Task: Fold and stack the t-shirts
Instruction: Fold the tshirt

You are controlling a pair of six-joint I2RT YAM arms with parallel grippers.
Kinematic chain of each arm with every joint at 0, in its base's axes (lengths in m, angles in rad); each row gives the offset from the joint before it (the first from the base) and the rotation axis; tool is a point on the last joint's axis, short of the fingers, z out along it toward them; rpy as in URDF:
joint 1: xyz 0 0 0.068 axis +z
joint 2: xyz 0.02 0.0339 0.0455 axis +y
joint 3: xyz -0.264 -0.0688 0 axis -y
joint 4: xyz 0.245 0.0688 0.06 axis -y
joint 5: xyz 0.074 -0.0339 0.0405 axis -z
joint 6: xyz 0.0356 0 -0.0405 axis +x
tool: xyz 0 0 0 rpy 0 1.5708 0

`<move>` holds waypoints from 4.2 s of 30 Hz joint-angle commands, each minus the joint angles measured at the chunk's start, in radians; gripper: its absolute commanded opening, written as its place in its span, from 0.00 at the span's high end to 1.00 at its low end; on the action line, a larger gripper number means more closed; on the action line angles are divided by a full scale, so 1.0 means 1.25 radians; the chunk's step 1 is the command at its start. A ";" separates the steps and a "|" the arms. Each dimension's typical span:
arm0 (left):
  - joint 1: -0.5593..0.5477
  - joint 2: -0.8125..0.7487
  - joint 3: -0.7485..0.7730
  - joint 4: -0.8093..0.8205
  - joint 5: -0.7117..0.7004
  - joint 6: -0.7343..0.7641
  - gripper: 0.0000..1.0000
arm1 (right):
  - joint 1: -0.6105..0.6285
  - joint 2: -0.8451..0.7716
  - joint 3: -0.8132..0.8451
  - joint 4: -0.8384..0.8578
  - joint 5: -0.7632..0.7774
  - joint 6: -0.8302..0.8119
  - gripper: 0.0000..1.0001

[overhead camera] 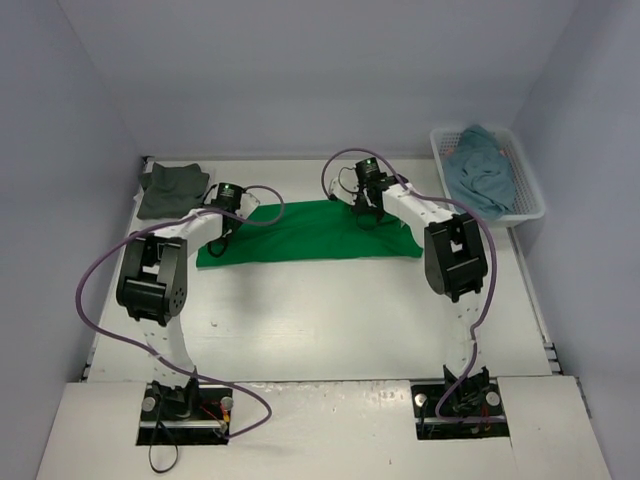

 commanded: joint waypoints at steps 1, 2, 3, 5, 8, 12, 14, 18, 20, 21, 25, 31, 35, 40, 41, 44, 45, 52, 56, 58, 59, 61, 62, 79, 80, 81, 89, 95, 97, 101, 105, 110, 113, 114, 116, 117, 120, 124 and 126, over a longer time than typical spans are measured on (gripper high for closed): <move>0.010 -0.007 0.042 0.030 -0.035 -0.016 1.00 | 0.003 0.000 0.032 0.023 0.029 0.006 1.00; 0.010 -0.007 0.043 0.031 -0.036 -0.018 1.00 | 0.003 0.003 0.034 0.026 0.031 0.008 1.00; 0.010 -0.006 0.045 0.033 -0.036 -0.020 1.00 | 0.005 0.008 0.041 0.029 0.033 0.013 1.00; 0.010 -0.005 0.054 0.035 -0.036 -0.026 1.00 | 0.008 0.016 0.049 0.044 0.040 0.019 1.00; 0.010 0.004 0.065 0.037 -0.033 -0.030 1.00 | 0.013 0.034 0.066 0.073 0.064 0.040 0.95; 0.010 0.024 0.071 0.039 -0.040 -0.031 0.97 | 0.018 0.063 0.073 0.111 0.114 0.061 0.78; 0.010 0.035 0.070 0.042 -0.041 -0.032 0.93 | 0.018 0.079 0.068 0.142 0.151 0.072 0.55; 0.010 0.048 0.066 0.047 -0.040 -0.037 0.82 | 0.019 0.091 0.056 0.189 0.188 0.093 0.50; 0.009 0.048 0.065 0.048 -0.040 -0.041 0.76 | 0.020 0.091 0.049 0.196 0.203 0.102 0.48; 0.009 0.048 0.064 0.050 -0.038 -0.042 0.76 | 0.020 0.091 0.046 0.207 0.217 0.105 0.48; 0.009 0.053 0.064 0.052 -0.038 -0.041 0.76 | 0.022 0.065 0.034 0.232 0.255 0.124 0.48; 0.009 0.067 0.061 0.051 -0.036 -0.038 0.76 | 0.035 -0.027 0.003 0.277 0.327 0.153 0.48; 0.009 0.055 0.050 0.051 -0.030 -0.042 0.76 | 0.047 -0.113 -0.028 0.271 0.342 0.178 0.48; 0.009 0.043 0.038 0.051 -0.029 -0.042 0.76 | 0.055 -0.200 -0.073 0.242 0.349 0.207 0.47; 0.009 0.042 0.036 0.048 -0.029 -0.044 0.76 | 0.055 -0.210 -0.079 0.214 0.346 0.212 0.47; 0.007 0.033 0.033 0.041 -0.022 -0.049 0.76 | 0.055 -0.244 -0.108 0.201 0.337 0.229 0.47; 0.006 0.028 0.031 0.041 -0.021 -0.050 0.76 | 0.055 -0.254 -0.116 0.199 0.336 0.233 0.47; 0.002 0.013 0.014 0.037 -0.018 -0.047 0.76 | 0.056 -0.249 -0.139 0.083 0.213 0.329 0.56; 0.002 0.017 0.004 0.041 -0.010 -0.049 0.76 | 0.063 -0.214 -0.162 0.061 0.144 0.343 0.60; 0.002 0.027 0.001 0.044 -0.010 -0.048 0.76 | 0.071 -0.196 -0.166 0.058 0.131 0.343 0.63; 0.002 0.031 0.000 0.046 -0.011 -0.048 0.76 | 0.072 -0.180 -0.164 0.055 0.121 0.348 0.69; 0.002 0.040 -0.005 0.051 -0.013 -0.043 0.77 | 0.077 -0.166 -0.157 0.035 0.073 0.356 0.76; 0.002 0.043 -0.006 0.053 -0.013 -0.042 0.77 | 0.078 -0.148 -0.152 0.024 0.060 0.362 0.84; 0.001 0.141 0.012 0.126 -0.074 0.004 0.76 | 0.092 -0.110 -0.198 -0.016 -0.019 0.377 0.99; 0.001 0.143 0.015 0.135 -0.081 0.002 0.76 | 0.093 -0.109 -0.201 -0.016 -0.021 0.375 0.99; 0.001 0.143 0.016 0.140 -0.089 -0.001 0.77 | 0.093 -0.109 -0.208 -0.015 -0.021 0.373 0.99; -0.005 0.128 0.076 0.109 -0.097 -0.020 0.76 | 0.095 -0.085 -0.227 -0.005 -0.025 0.364 0.99; -0.007 0.114 0.097 0.109 -0.097 -0.026 0.76 | 0.095 -0.077 -0.235 0.001 -0.023 0.357 1.00; -0.007 0.113 0.107 0.107 -0.097 -0.026 0.75 | 0.095 -0.077 -0.236 0.003 -0.020 0.354 1.00; -0.007 0.116 0.132 0.109 -0.100 -0.026 0.72 | 0.095 -0.072 -0.248 0.012 -0.012 0.346 1.00; -0.007 0.118 0.172 0.101 -0.090 -0.034 0.66 | 0.095 -0.066 -0.257 0.023 0.000 0.346 1.00; -0.006 0.136 0.194 0.126 -0.101 -0.025 0.63 | 0.098 -0.076 -0.264 0.029 -0.004 0.348 1.00; -0.006 0.151 0.202 0.144 -0.121 -0.017 0.63 | 0.097 -0.081 -0.270 0.032 -0.009 0.351 1.00; -0.006 0.158 0.204 0.147 -0.127 -0.015 0.63 | 0.097 -0.082 -0.274 0.032 -0.009 0.351 1.00; -0.006 0.158 0.205 0.141 -0.130 -0.016 0.63 | 0.097 -0.083 -0.276 0.033 -0.008 0.350 1.00; -0.006 0.151 0.203 0.136 -0.127 -0.022 0.62 | 0.097 -0.084 -0.281 0.035 -0.007 0.347 1.00; -0.007 0.118 0.179 0.116 -0.100 -0.032 0.63 | 0.095 -0.083 -0.285 0.042 -0.002 0.343 1.00; -0.007 0.080 0.141 0.102 -0.068 -0.044 0.63 | 0.095 -0.071 -0.289 0.050 -0.002 0.343 1.00; -0.007 0.080 0.123 0.102 -0.063 -0.038 0.67 | 0.095 -0.064 -0.286 0.054 -0.004 0.343 1.00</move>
